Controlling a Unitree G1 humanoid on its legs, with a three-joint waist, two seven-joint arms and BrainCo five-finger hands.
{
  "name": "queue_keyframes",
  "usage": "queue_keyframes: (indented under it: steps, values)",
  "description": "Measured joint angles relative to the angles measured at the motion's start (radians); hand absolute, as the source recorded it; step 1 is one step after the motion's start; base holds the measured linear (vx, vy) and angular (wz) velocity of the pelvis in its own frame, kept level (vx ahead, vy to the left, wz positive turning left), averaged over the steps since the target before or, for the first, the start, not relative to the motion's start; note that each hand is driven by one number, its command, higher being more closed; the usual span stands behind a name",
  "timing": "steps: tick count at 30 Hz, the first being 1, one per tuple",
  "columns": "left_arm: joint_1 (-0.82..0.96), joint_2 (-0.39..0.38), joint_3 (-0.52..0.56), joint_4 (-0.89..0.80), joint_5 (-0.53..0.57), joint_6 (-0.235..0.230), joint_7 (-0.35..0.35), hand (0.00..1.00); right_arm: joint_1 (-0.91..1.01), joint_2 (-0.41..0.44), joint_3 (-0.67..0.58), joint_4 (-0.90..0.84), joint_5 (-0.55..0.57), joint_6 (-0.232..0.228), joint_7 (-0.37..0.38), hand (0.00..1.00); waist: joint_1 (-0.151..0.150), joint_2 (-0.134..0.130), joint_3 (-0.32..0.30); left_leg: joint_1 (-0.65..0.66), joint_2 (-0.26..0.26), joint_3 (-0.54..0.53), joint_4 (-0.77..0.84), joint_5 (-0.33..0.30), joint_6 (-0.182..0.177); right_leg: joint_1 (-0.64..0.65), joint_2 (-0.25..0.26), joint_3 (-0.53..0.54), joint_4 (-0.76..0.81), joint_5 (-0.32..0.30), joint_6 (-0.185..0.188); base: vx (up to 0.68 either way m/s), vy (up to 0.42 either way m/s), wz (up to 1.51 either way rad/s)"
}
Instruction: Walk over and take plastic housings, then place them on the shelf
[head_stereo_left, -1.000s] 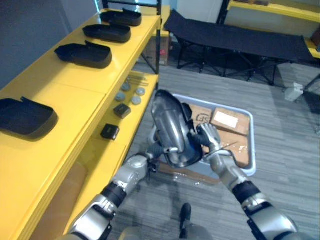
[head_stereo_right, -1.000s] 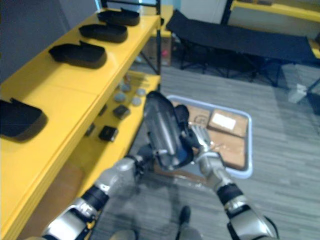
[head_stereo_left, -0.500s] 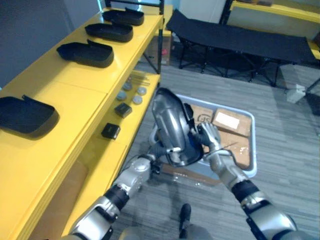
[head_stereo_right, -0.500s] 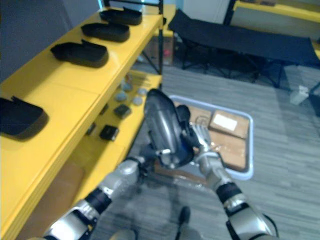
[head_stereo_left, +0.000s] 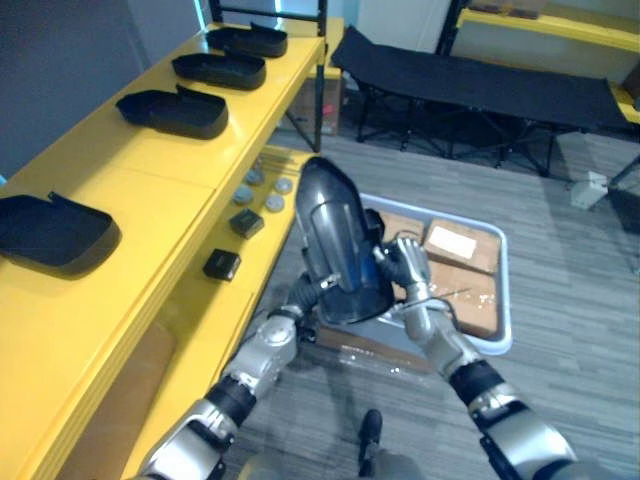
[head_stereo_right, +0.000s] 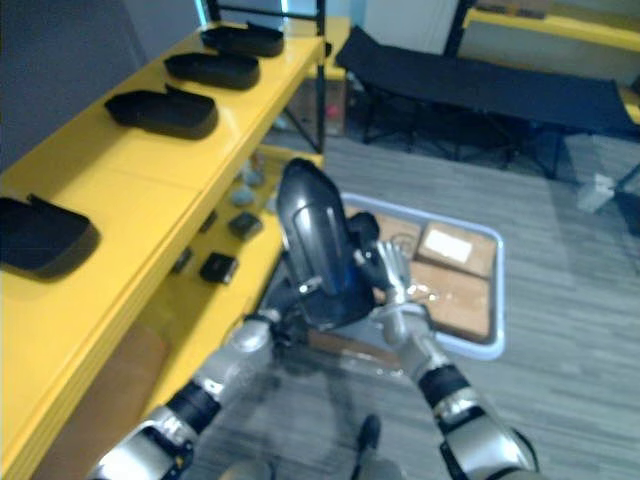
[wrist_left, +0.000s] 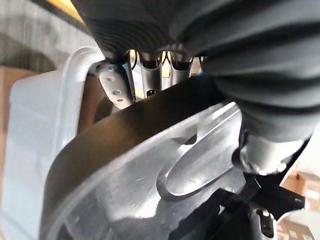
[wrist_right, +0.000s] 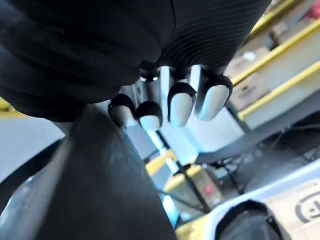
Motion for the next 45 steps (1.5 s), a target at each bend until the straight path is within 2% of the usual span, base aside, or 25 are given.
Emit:
queue_keyframes:
  steps: [6,13,14,17,20,22,28,31,36,39,41,45]
  values:
    - [0.000,-0.002,0.007,-0.052,0.140,-0.011,0.081,1.00,0.038,0.001,-0.014,-0.059,0.039,-0.023,-0.022,1.00,-0.001,-0.001,0.000,0.002,0.001,0.001,-0.002,0.000,0.000,0.000,0.001,0.003,-0.005,0.000,0.000,0.00,0.000,0.00]
    - [0.000,-0.002,0.012,-0.088,0.218,-0.022,0.171,1.00,0.049,0.004,-0.004,-0.083,0.077,-0.035,-0.023,1.00,-0.005,-0.014,-0.008,0.003,0.001,0.003,-0.002,0.000,0.000,-0.003,0.002,0.004,-0.005,0.000,0.000,0.00,0.000,0.00]
    - [0.000,-0.002,0.012,-0.093,0.231,-0.026,0.187,1.00,0.049,0.003,0.002,-0.084,0.078,-0.036,-0.024,0.00,-0.006,-0.016,-0.010,0.003,0.001,0.004,-0.002,0.000,0.000,-0.004,0.002,0.005,-0.005,0.000,0.000,0.00,0.000,0.00]
    - [0.000,-0.002,0.013,-0.101,0.284,-0.031,0.234,1.00,0.061,0.004,0.017,-0.086,0.079,-0.040,-0.024,0.00,-0.008,-0.021,-0.013,0.004,0.001,0.004,-0.002,0.000,0.000,-0.004,0.002,0.005,-0.005,0.001,0.000,0.00,0.000,0.00]
    - [0.000,-0.003,0.021,-0.132,0.434,-0.035,0.300,1.00,0.075,0.004,0.048,-0.086,0.107,-0.044,-0.010,0.00,-0.009,-0.023,-0.013,0.003,0.001,0.004,-0.002,0.000,0.000,-0.005,0.002,0.005,-0.005,0.001,-0.001,0.00,0.000,0.00]
    - [0.000,-0.003,0.030,-0.176,0.529,-0.036,0.339,1.00,0.085,0.006,0.095,-0.082,0.149,-0.048,0.040,0.00,-0.011,-0.024,-0.013,0.003,0.001,0.004,-0.002,0.000,0.000,-0.005,0.002,0.005,-0.005,0.001,-0.001,0.00,0.000,0.00]
    - [-0.003,-0.016,0.030,-0.206,0.655,-0.029,0.382,1.00,0.119,0.038,0.127,-0.068,0.236,-0.049,0.096,0.00,-0.011,-0.029,-0.015,0.003,0.001,0.004,-0.002,0.000,0.000,-0.008,0.002,0.007,-0.005,0.000,-0.001,0.00,0.000,0.00]
    - [-0.003,-0.027,0.030,-0.206,0.713,0.006,0.386,1.00,0.120,0.042,0.142,-0.056,0.304,-0.056,0.133,0.00,-0.012,-0.032,-0.016,0.003,0.002,0.011,-0.002,0.000,0.000,-0.010,0.003,0.009,-0.005,-0.001,-0.003,0.00,-0.001,-0.02]
    - [-0.002,-0.030,0.027,-0.197,0.823,0.099,0.393,1.00,0.151,0.042,0.141,-0.049,0.319,-0.071,0.204,0.00,-0.015,-0.033,-0.016,0.003,0.007,0.024,-0.007,0.000,-0.001,-0.019,0.010,0.019,-0.005,-0.002,-0.004,0.01,-0.004,-0.07]
    - [-0.002,-0.027,0.029,-0.161,0.899,0.139,0.402,1.00,0.164,0.037,0.141,-0.049,0.336,-0.077,0.241,0.00,-0.023,-0.033,-0.016,0.004,0.010,0.030,-0.009,-0.001,-0.001,-0.022,0.013,0.025,-0.005,-0.002,-0.004,0.01,-0.003,-0.06]
    - [-0.003,-0.015,0.031,-0.128,0.934,0.149,0.404,1.00,0.175,0.031,0.140,-0.049,0.367,-0.089,0.257,0.00,-0.024,-0.033,-0.016,0.005,0.011,0.033,-0.011,-0.001,-0.002,-0.024,0.015,0.030,-0.005,-0.002,-0.004,0.01,-0.002,-0.07]
    - [-0.002,0.024,0.037,-0.047,0.981,0.167,0.421,1.00,0.208,-0.009,0.100,-0.100,0.452,-0.172,0.269,0.00,-0.028,-0.034,-0.015,0.016,0.011,0.048,-0.016,-0.001,-0.002,-0.025,0.017,0.042,-0.005,-0.002,-0.004,0.01,0.005,-0.09]
